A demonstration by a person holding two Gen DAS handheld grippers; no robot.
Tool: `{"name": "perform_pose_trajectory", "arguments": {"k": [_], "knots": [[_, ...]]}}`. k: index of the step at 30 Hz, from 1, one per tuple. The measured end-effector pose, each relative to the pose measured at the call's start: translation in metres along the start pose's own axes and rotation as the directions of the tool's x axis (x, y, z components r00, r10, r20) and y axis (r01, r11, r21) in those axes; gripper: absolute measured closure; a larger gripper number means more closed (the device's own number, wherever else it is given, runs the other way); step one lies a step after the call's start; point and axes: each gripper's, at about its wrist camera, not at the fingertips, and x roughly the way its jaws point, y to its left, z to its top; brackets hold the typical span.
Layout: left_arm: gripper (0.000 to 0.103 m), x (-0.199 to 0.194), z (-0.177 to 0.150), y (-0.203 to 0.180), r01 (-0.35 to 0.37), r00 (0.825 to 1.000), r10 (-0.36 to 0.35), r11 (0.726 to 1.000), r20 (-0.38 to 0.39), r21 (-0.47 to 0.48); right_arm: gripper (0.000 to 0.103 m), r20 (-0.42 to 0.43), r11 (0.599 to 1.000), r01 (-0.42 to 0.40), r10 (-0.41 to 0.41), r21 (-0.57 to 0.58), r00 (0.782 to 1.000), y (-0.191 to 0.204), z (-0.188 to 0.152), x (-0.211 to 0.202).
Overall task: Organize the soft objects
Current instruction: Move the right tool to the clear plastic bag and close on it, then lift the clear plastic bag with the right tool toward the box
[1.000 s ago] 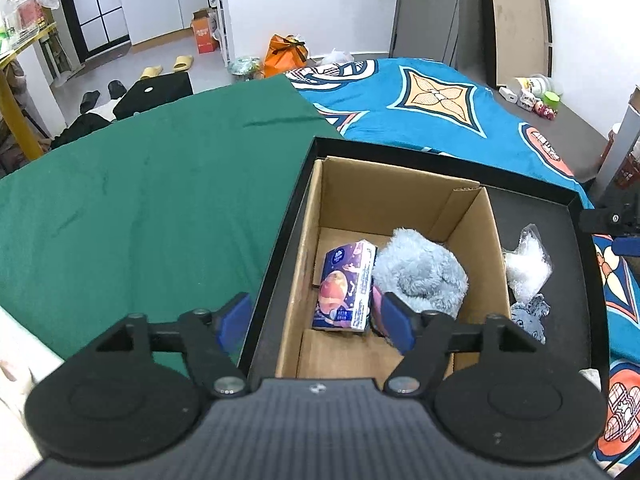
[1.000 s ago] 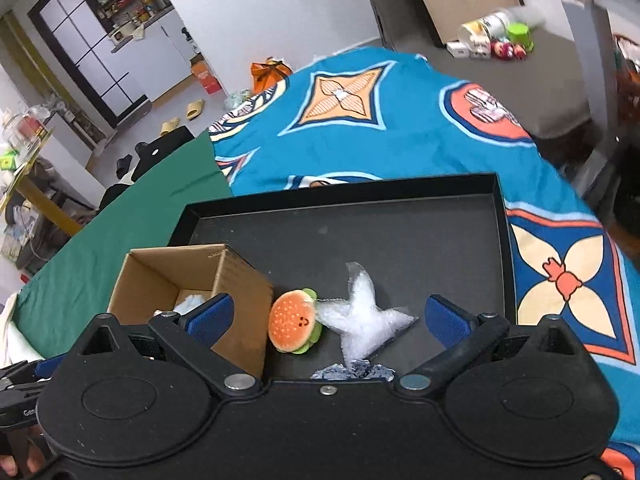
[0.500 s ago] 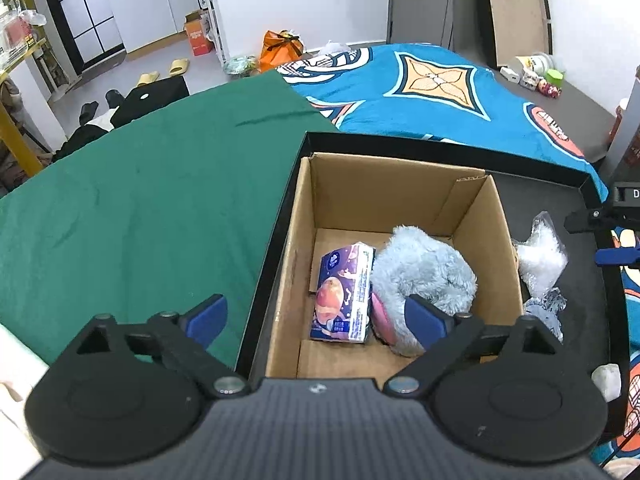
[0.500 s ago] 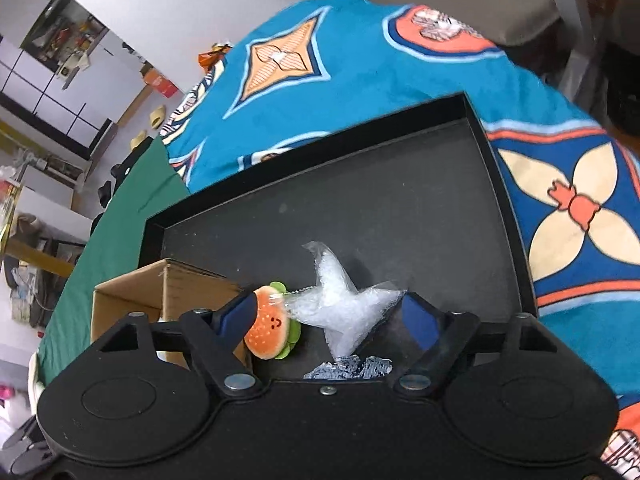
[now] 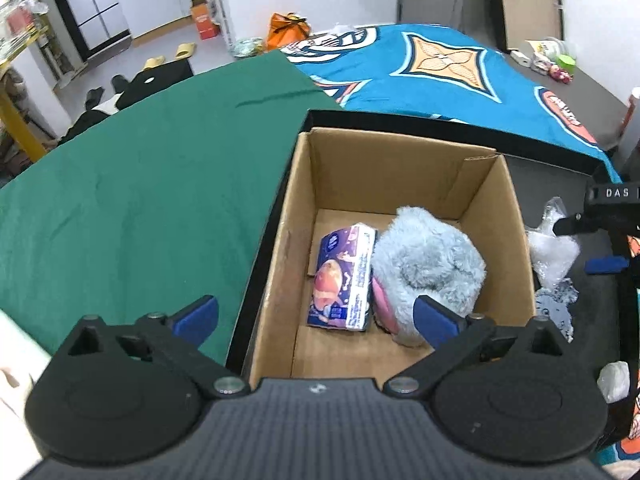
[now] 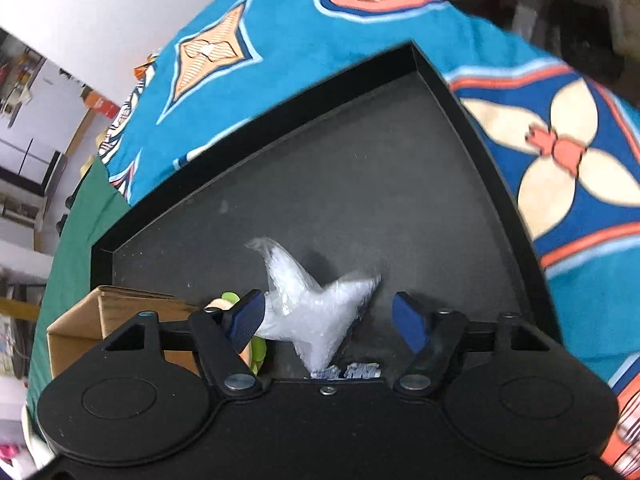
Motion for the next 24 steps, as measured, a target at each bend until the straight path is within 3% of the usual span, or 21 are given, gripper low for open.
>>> {"name": "perform_pose_trajectory", "arguments": {"k": [1,3,8,14,24], "knots": [[0.0,0.001,0.0,-0.001,-0.001,1.0,0.001,1.0,-0.003,0.001,0.044,0.008,1.0,-0.004,0.004,0.018,1.0,-0.002,-0.001,0.0],[0.0,0.002,-0.001,-0.002,-0.01,1.0,0.01,1.0,-0.008,0.006,0.058,0.019,0.999,-0.017,0.017,0.035,1.0,-0.005,-0.001,-0.001],[0.0,0.004,0.0,-0.004,-0.033,0.999,0.033,0.999,-0.009,-0.004,0.072,0.033,0.999,-0.02,0.019,0.026,0.999,-0.008,-0.003,-0.008],[0.0,0.006,-0.002,-0.01,-0.049,0.999,0.049,0.999,-0.015,0.004,0.079,0.057,1.0,-0.007,0.007,-0.012,0.998,-0.009,-0.008,-0.016],[0.001,0.0,-0.007,-0.011,-0.056,0.998,0.056,0.998,0.004,0.01,0.081,0.125,0.999,-0.025,0.029,-0.035,0.992,-0.014,-0.01,-0.036]]}}
